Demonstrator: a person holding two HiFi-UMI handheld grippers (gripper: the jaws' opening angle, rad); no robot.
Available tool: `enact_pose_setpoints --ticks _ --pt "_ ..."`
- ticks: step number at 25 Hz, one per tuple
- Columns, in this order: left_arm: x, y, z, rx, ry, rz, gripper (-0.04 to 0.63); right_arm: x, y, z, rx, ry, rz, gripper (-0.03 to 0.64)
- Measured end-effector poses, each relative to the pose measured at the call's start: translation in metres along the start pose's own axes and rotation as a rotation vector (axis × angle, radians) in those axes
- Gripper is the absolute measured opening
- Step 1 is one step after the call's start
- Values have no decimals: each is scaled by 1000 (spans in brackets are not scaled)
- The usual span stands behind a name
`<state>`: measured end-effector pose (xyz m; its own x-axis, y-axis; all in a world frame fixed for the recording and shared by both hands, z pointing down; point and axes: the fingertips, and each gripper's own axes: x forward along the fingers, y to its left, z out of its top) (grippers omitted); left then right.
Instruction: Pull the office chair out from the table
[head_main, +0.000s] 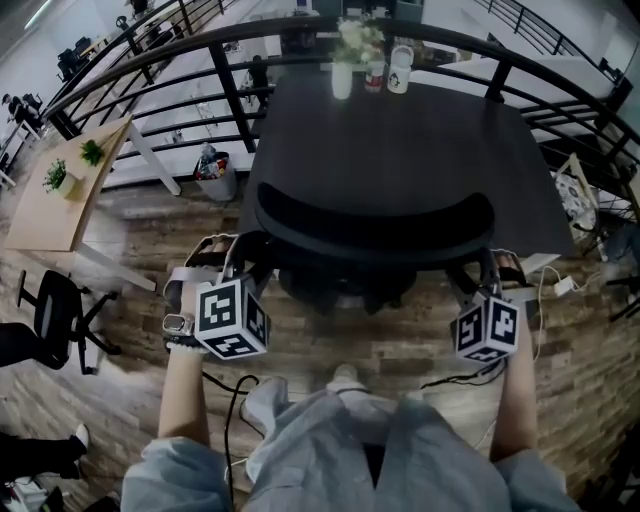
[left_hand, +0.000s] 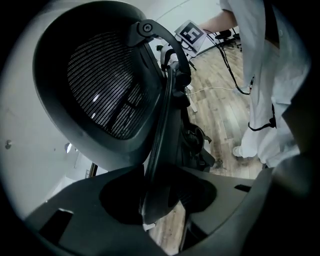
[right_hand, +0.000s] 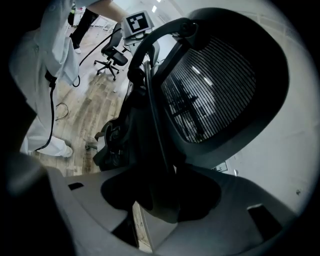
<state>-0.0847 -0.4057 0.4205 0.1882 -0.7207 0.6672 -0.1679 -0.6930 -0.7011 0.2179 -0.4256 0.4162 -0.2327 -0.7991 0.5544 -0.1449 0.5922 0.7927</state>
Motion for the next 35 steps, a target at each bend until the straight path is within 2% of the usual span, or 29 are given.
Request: enact_pose_setpoints --ticks 6,18,24,31,35 --pt "-17 -19 9 11 -15 9 178 -21 12 -7 15 18 -5 210" --pt "-17 -24 15 36 -36 -19 179 -44 29 -11 60 89 -32 209" --pt "-18 -23 13 17 -49 -10 184 -48 31 -8 67 108 -44 209" --pt "-14 -18 16 52 -60 -38 183 -44 27 -10 73 115 -61 210" --pt "-10 -13 17 52 -71 -21 183 -41 23 -11 58 115 -66 212"
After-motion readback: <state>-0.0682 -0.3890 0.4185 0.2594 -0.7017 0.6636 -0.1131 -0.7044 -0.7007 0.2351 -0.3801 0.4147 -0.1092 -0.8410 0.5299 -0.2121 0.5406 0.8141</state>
